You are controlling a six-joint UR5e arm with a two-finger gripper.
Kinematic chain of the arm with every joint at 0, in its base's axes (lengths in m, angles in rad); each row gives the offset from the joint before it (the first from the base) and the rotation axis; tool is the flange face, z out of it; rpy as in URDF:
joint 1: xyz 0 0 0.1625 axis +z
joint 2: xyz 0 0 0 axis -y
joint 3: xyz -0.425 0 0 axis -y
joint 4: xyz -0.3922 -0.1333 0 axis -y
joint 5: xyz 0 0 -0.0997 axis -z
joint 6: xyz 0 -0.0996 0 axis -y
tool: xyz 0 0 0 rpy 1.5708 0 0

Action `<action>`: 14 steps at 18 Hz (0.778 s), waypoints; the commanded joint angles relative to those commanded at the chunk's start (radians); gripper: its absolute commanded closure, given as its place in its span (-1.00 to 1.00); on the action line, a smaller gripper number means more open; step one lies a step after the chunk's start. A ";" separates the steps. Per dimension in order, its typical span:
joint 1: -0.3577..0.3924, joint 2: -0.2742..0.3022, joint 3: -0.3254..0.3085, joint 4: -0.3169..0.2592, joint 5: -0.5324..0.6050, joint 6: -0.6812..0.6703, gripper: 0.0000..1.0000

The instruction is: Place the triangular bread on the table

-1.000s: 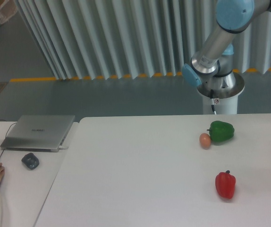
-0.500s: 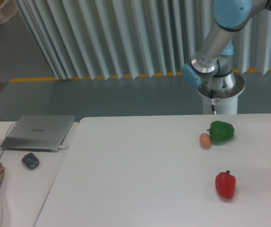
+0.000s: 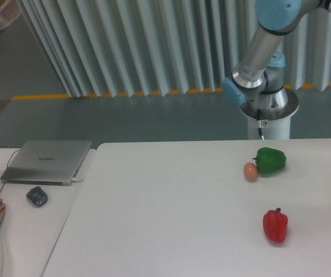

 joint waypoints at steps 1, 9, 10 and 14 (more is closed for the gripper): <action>0.005 -0.002 -0.002 0.026 0.000 -0.001 -1.00; 0.021 -0.029 -0.006 0.083 0.003 -0.003 -1.00; 0.023 -0.038 -0.008 0.092 0.003 -0.003 -1.00; 0.023 -0.045 -0.015 0.097 0.003 -0.008 -1.00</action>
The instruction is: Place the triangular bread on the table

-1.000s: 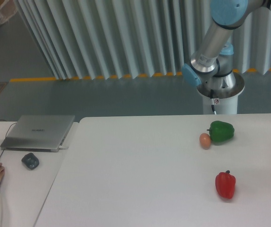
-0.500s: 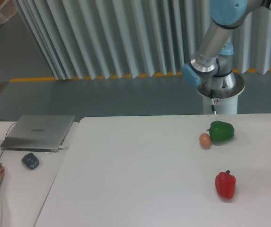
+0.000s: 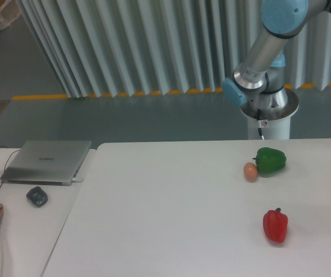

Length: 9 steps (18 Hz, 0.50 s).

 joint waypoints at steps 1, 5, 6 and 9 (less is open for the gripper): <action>0.000 0.000 -0.002 0.000 0.000 -0.002 -1.00; 0.000 -0.009 -0.014 0.023 0.002 -0.005 -1.00; 0.000 -0.009 -0.015 0.035 0.002 -0.005 -1.00; 0.000 -0.009 -0.015 0.037 0.002 -0.005 -1.00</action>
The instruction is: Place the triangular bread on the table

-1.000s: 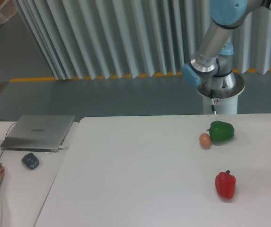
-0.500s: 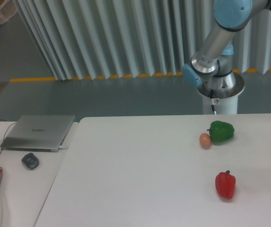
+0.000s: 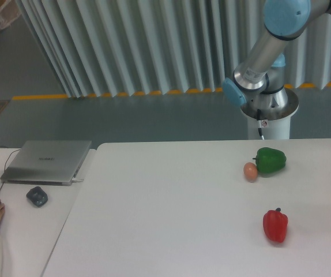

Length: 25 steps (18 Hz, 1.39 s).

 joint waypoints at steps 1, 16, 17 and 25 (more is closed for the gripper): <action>0.002 0.000 0.002 0.000 0.000 0.002 -1.00; -0.003 0.012 0.012 -0.060 0.006 -0.005 0.68; -0.003 0.012 0.012 -0.067 0.005 -0.003 0.71; 0.000 0.032 0.081 -0.178 -0.029 -0.005 0.72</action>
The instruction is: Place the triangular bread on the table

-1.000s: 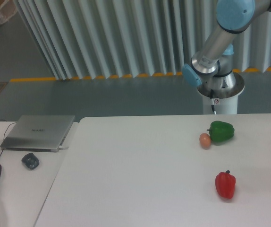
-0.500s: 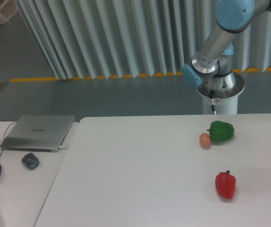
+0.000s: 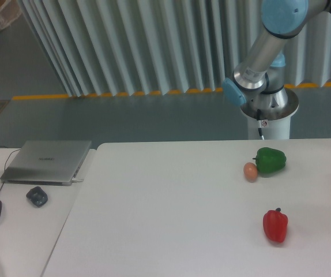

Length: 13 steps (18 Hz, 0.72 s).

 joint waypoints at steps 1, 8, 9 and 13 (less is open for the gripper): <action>0.003 0.012 0.006 -0.017 -0.017 -0.002 0.72; -0.003 0.063 0.049 -0.175 -0.072 -0.002 0.71; -0.009 0.067 0.049 -0.193 -0.074 0.000 0.71; -0.087 0.098 0.023 -0.229 -0.083 -0.011 0.70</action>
